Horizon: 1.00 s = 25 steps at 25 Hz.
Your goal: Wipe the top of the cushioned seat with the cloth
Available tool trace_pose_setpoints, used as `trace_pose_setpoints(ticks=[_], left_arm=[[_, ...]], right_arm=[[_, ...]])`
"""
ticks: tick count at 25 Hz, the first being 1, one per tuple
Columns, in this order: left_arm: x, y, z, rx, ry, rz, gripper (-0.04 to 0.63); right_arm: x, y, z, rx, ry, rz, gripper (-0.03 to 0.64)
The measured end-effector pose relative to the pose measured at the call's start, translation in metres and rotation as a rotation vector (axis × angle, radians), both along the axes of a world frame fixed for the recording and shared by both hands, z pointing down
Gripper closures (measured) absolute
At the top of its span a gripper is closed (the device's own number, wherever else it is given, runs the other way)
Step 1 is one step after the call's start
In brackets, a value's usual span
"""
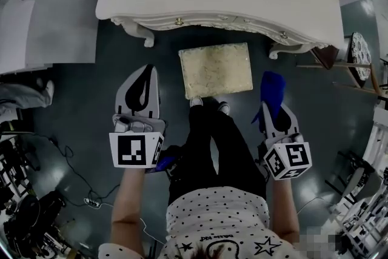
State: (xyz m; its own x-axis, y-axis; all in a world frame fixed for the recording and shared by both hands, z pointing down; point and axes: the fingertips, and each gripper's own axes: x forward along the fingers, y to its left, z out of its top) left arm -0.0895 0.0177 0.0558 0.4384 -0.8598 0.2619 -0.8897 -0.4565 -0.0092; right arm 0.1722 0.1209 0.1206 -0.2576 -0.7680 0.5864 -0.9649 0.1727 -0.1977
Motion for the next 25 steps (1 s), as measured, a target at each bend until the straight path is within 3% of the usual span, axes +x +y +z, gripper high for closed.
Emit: trace_pose_setpoints(ticks=[6,13,17,23,25], left_arm=[[0.019,-0.007,0.105,-0.141,0.059,0.022,0.600],[0.041,0.009,0.213,-0.266,0.059,0.029,0.600],[0.055,0.029,0.244,-0.350,0.119,0.010,0.600],[0.094,0.040,0.270,-0.364,0.071,0.206,0.600],[0.099,0.033,0.271,-0.360,0.096,0.180,0.600]], right_arm=[[0.014,-0.041,0.098,-0.083,0.083,0.002,0.529],[0.042,-0.092,0.228,-0.163,0.157,0.012,0.529],[0.057,-0.115,0.289,-0.231,0.203,0.015,0.529],[0.081,-0.145,0.350,-0.300,0.241,0.059,0.529],[0.083,-0.151,0.359,-0.309,0.246,0.061,0.529]])
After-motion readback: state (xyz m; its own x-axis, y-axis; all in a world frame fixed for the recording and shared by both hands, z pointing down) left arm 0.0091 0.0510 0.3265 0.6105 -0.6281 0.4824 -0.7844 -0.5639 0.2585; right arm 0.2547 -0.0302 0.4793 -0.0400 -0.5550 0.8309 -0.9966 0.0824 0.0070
